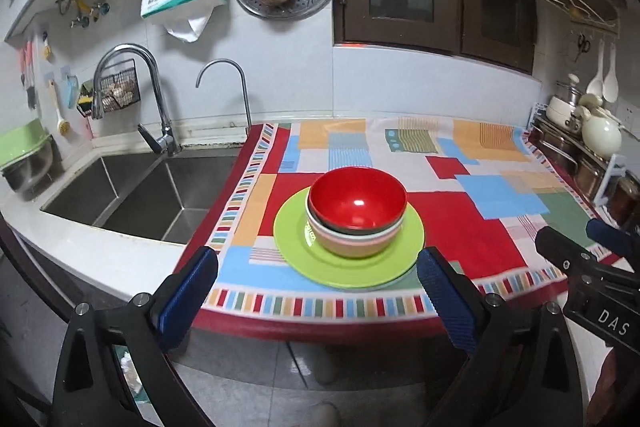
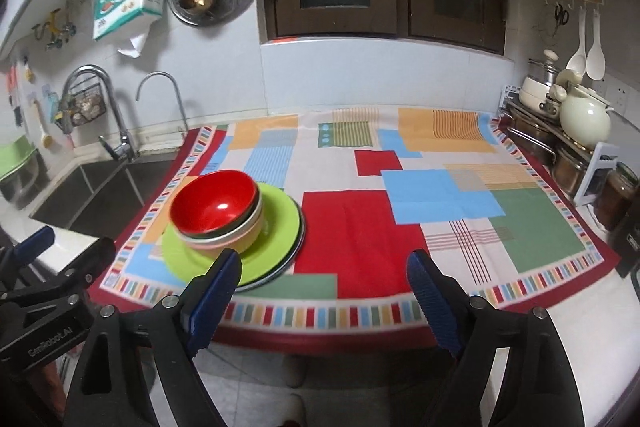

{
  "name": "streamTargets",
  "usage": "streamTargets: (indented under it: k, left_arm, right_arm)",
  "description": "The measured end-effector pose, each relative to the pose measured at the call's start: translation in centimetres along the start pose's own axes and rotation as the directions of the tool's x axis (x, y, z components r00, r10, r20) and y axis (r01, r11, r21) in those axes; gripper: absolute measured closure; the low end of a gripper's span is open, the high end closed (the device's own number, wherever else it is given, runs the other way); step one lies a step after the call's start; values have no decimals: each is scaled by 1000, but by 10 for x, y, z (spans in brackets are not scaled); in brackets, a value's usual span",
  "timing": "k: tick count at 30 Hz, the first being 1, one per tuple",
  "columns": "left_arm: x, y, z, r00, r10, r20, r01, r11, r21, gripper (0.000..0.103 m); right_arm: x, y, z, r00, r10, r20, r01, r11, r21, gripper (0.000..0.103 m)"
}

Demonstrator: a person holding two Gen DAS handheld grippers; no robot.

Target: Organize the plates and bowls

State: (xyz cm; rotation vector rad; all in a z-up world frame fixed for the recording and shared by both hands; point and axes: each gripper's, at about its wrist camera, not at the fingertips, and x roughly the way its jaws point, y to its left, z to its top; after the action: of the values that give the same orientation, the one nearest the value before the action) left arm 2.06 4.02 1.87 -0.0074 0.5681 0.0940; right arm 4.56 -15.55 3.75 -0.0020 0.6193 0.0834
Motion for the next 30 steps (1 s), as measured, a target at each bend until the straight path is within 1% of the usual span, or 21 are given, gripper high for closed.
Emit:
streamTargets:
  k: [2,5,8,10,13,20,24,30]
  left_arm:
    - [-13,-1,-3,1000,18,14,-19,999,28,1]
    - [-28,1,-6,999,25,41,-27,999,39,0]
    - [-40,6,-8,998,24,65,-27,999,45,0]
    - [-45,10,-9,998,9,68,-12,999,49,0]
    - [-49,15,-9,998,-6,68,1,998,65,0]
    - [-55,24,-10,997,-17,80,8,994,108,0]
    - [-57,28,-11,996,-26,83,17,994,108,0]
    - [-61,34,-14,996,-31,81,22,993,113,0]
  right_arm:
    - [-9,1,-5,1000,1,5,-1,1000,-2,17]
    - [-21,4,-10,1000,5,12,-5,1000,-7,17]
    - [-33,7,-15,1000,1,23,-1,1000,-10,17]
    - [-37,9,-17,1000,-4,30,4,1000,-17,17]
    - [-47,13,-20,999,-14,48,15,1000,-18,17]
    - [-58,25,-24,998,-28,48,28,1000,10,17]
    - [-63,30,-27,998,-45,51,44,999,13,17]
    - [-67,35,-28,998,-48,49,47,999,22,17]
